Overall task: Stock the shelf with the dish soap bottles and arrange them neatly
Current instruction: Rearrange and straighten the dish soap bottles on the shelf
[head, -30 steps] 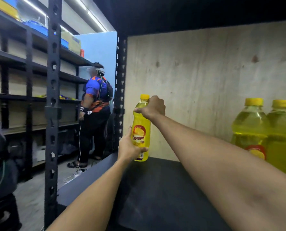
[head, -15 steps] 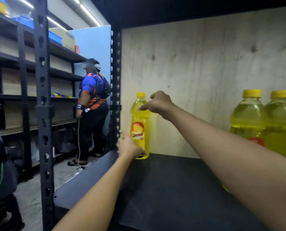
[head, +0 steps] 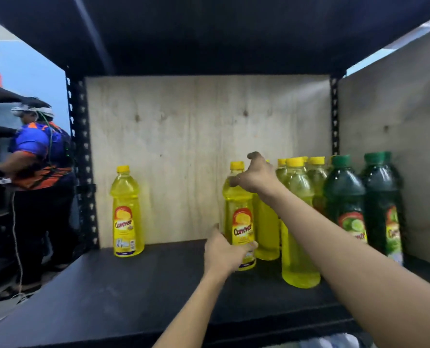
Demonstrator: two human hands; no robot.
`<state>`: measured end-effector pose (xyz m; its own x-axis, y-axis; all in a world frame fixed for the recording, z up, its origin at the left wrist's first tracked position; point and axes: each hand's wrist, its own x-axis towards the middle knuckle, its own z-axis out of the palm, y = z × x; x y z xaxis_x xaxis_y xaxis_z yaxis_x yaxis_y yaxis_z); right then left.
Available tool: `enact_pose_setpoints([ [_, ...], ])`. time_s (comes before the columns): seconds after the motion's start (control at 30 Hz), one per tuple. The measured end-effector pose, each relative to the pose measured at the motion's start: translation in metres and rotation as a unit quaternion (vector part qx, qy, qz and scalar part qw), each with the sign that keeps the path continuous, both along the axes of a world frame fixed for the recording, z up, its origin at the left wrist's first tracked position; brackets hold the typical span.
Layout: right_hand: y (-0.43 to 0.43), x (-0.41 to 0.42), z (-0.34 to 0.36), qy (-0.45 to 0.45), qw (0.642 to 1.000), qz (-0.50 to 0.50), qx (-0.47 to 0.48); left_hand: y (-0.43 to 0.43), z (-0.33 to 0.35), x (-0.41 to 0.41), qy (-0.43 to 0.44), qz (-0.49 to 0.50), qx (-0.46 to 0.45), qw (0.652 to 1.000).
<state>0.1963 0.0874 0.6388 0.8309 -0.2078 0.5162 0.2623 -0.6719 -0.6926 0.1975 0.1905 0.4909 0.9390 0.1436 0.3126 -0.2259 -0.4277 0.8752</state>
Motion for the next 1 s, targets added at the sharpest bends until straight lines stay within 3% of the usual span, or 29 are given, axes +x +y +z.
enact_pose_setpoints([
  [0.13, -0.001, 0.011, -0.007, 0.078, 0.995, 0.048, 0.025, -0.027, -0.003, -0.002, -0.01, 0.058, 0.058, 0.997],
  [0.23, -0.002, 0.018, -0.015, 0.081, 0.995, 0.046, 0.035, -0.041, -0.005, 0.0, -0.007, 0.093, 0.074, 0.993],
  [0.47, 0.022, 0.008, -0.037, -0.085, 0.995, 0.006, -0.046, -0.034, -0.012, 0.001, -0.037, 0.123, 0.08, 0.988],
  [0.57, 0.053, 0.004, -0.04, -0.145, 0.988, 0.009, -0.06, 0.001, -0.012, -0.001, -0.052, 0.134, 0.076, 0.987],
  [0.7, 0.118, 0.007, -0.036, -0.16, 0.983, 0.07, -0.053, 0.078, -0.007, -0.003, -0.069, 0.179, 0.106, 0.976],
  [1.0, 0.244, 0.024, -0.029, -0.082, 0.979, 0.176, -0.061, 0.224, -0.001, 0.001, -0.008, 0.262, 0.151, 0.953],
])
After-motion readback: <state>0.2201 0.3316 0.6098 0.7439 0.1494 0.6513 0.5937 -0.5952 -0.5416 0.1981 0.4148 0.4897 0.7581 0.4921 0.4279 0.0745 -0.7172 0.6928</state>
